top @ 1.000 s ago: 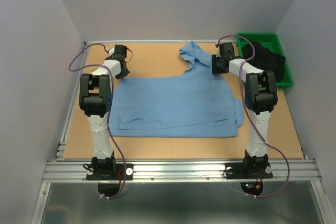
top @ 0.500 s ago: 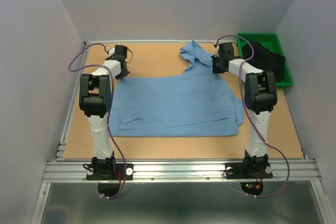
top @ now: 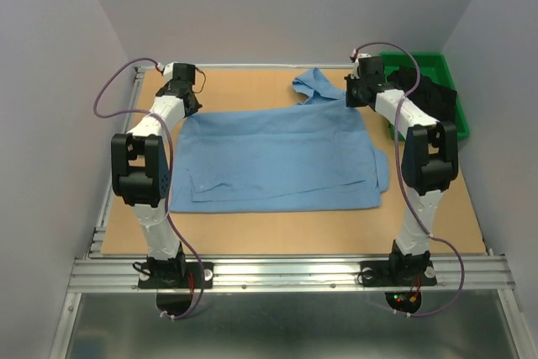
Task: Fold and stack the long sleeve shirts
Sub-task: Fold the shirt
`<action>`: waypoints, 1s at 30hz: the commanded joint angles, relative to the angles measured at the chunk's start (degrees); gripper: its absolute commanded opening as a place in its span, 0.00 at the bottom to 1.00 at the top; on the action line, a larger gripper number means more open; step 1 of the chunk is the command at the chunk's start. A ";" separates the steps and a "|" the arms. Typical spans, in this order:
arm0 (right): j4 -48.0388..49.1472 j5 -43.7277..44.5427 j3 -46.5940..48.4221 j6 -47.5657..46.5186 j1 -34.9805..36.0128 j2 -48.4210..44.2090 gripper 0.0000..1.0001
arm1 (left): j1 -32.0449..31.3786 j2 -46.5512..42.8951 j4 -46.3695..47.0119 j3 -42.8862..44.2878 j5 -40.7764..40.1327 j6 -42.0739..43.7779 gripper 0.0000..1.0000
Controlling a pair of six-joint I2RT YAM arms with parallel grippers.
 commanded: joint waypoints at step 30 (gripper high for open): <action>4.43 0.07 -36.38 19.81 -0.60 -23.84 0.07 | 0.07 -21.49 2.29 -33.06 -1.84 -7.47 0.14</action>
